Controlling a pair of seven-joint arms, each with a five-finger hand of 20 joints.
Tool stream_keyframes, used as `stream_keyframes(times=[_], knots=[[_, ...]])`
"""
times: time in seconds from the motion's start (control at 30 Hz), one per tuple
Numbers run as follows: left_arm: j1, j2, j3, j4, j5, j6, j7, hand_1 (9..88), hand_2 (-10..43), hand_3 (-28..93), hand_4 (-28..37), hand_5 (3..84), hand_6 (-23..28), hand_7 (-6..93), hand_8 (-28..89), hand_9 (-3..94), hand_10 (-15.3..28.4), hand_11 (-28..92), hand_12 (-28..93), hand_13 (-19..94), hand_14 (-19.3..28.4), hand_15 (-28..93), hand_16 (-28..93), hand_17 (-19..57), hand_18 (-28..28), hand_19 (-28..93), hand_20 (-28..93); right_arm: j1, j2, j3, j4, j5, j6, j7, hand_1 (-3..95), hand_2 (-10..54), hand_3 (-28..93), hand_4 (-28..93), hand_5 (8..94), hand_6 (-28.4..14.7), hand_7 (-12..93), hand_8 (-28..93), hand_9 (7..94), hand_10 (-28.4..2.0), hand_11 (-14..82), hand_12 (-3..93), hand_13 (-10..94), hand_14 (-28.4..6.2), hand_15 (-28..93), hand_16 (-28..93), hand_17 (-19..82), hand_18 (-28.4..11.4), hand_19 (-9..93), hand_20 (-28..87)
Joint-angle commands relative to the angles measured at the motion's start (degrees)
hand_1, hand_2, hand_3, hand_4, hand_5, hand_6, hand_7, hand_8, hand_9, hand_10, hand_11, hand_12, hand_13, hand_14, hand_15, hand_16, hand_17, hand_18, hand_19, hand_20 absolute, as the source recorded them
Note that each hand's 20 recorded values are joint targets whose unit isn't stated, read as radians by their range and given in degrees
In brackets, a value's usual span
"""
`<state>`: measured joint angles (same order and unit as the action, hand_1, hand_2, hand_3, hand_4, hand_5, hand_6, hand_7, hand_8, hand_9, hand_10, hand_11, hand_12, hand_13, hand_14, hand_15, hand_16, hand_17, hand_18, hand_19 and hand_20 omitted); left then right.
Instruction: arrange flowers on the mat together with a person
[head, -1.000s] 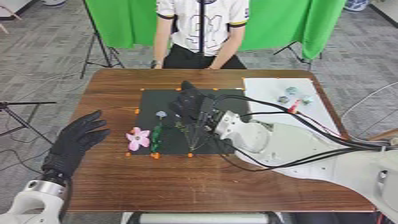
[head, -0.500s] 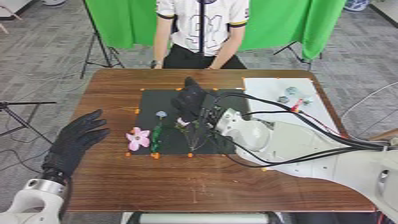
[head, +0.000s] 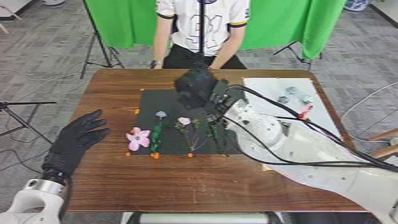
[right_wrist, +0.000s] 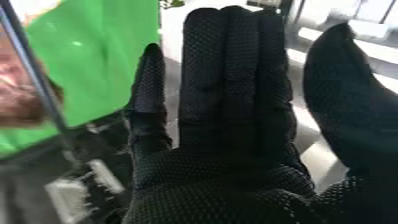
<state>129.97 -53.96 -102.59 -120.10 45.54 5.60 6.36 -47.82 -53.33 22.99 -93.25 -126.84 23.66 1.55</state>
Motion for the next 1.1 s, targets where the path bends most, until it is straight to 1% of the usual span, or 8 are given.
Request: stream_keyframes(times=[0.03,0.17,0.27,0.4,0.7,0.77,0.9,1.1], knots=[[1.87,-0.59,-0.62,-1.04,0.03,0.11,1.33,25.7,-2.3,69,-24.8,33.2,3.0,23.2,-11,29.9,11.8,28,18,28,14.4,50,-3,-6.3,20.7,51,13,-27.49,6.68,33.19,-6.36,22.90,-2.51,-14.88,31.2,-1.5,89,-28,60.1,1.1,38,-6,61.7,-10.3,31.9,24.8,52,-6.3,50,23,20,-15.0,58,38],[1.75,-0.76,-1.34,-1.37,0.31,-0.28,1.39,25.7,-2.2,69,-24.6,33.2,3.0,23.3,-11,30.0,11.8,28,18,28,14.4,50,-3,-6.3,20.7,51,13,-41.31,6.36,48.71,-12.23,36.41,-13.12,-15.61,26.0,1.3,91,-28,59.7,1.0,32,-16,58.9,-12.1,27.9,24.1,50,-7.9,45,22,19,-15.9,54,35],[1.54,-0.92,-1.38,-1.35,0.24,-0.40,1.46,25.7,-2.2,69,-24.7,33.1,3.0,23.3,-11,30.0,11.8,28,18,28,14.4,50,-3,-6.3,20.7,51,13,-49.57,5.75,58.07,-15.33,47.51,-20.65,-13.38,21.3,2.4,87,-27,57.8,0.0,23,-14,55.4,-12.8,20.2,22.1,47,-9.8,36,21,18,-17.5,49,31],[1.37,-1.28,-1.27,-1.25,0.53,-1.03,1.32,25.7,-2.2,69,-24.7,33.2,2.9,23.3,-11,29.9,11.8,28,18,28,14.4,50,-3,-6.2,20.7,51,13,-58.71,3.60,67.72,-18.19,55.58,-24.18,-10.36,18.7,1.7,85,-27,53.6,-0.3,17,-12,51.1,-12.7,14.2,20.9,44,-11.4,27,22,19,-19.3,41,26],[0.50,-1.76,-0.53,-0.81,0.36,-1.15,1.39,25.7,-2.4,70,-24.7,33.2,3.0,23.2,-11,29.9,11.8,28,18,28,14.5,50,-3,-6.3,20.7,51,13,-72.56,-7.69,78.96,-22.37,66.88,-21.34,-9.62,17.7,0.8,85,-25,50.9,-2.2,15,-10,49.7,-13.5,13.0,21.9,43,-12.0,28,26,16,-20.2,42,27],[0.11,-2.07,-0.13,-0.75,0.28,-1.17,1.75,25.7,-2.4,69,-24.7,33.2,3.0,23.2,-11,30.0,11.8,28,18,28,14.4,50,-2,-6.3,20.7,51,13,-73.98,-8.42,77.74,-22.67,70.18,-16.14,-12.25,17.8,0.5,85,-25,51.2,-2.5,15,-10,50.4,-13.6,13.8,22.1,44,-11.9,29,26,15,-20.4,43,28],[-0.71,-2.22,0.29,-0.57,0.81,-2.28,1.09,25.8,-2.4,69,-24.8,33.2,3.0,23.3,-11,30.0,11.8,28,18,28,14.4,50,-3,-6.2,20.7,51,13,-75.38,-9.16,78.37,-23.22,70.56,-16.64,-11.45,18.8,0.0,86,-25,52.3,-2.6,16,-10,51.5,-13.7,15.2,22.0,45,-11.9,31,25,15,-20.5,45,28],[-0.46,-2.86,0.76,-0.47,0.68,-2.09,1.41,25.8,-2.3,69,-24.8,33.2,3.0,23.3,-11,30.0,11.8,28,18,28,14.4,49,-3,-6.3,20.7,51,13,-76.54,-10.33,78.54,-22.93,66.28,-18.60,-8.68,19.1,-0.1,86,-25,52.7,-2.4,17,-11,51.5,-13.6,15.7,22.0,44,-11.7,32,24,15,-20.5,46,28]])
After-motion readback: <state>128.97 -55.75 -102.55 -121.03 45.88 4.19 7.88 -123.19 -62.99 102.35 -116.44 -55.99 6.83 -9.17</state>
